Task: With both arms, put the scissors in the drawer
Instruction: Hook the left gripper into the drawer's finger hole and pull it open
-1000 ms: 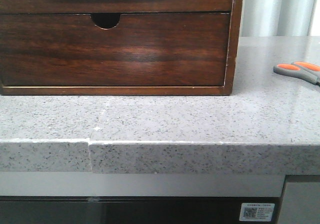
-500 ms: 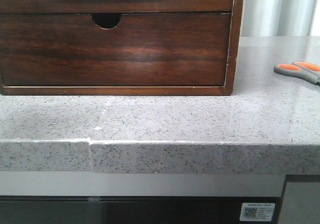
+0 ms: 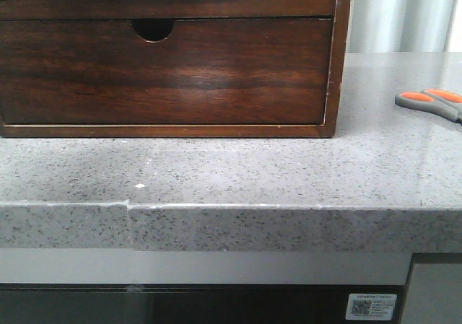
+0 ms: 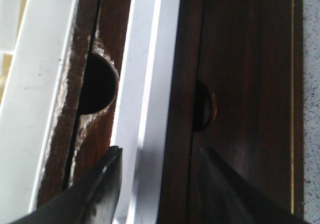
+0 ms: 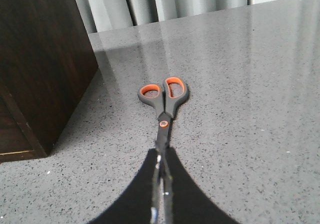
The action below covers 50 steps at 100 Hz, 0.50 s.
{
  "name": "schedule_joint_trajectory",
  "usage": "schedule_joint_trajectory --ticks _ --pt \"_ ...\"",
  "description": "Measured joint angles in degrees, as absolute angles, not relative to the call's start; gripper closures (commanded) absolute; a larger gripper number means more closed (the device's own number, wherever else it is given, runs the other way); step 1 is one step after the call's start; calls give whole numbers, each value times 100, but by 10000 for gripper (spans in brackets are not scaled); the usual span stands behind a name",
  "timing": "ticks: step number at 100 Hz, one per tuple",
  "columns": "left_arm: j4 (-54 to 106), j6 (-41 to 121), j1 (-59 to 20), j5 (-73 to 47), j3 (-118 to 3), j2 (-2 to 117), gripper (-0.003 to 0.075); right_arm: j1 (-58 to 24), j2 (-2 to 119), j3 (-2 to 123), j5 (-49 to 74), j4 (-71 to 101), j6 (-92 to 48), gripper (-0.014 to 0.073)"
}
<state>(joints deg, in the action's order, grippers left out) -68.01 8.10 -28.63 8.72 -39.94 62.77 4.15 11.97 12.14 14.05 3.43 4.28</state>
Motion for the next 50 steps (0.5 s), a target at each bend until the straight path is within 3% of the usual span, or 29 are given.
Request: schedule_joint_trajectory --ticks 12,28,50 --pt "-6823 810 -2868 809 -4123 6449 494 415 1197 1214 1382 343 428 655" --pt "-6823 810 -2868 787 -4161 6502 738 415 1197 1214 1364 343 428 655" --pt "-6865 869 -2868 774 -4147 6444 738 415 1197 1214 1364 343 428 655"
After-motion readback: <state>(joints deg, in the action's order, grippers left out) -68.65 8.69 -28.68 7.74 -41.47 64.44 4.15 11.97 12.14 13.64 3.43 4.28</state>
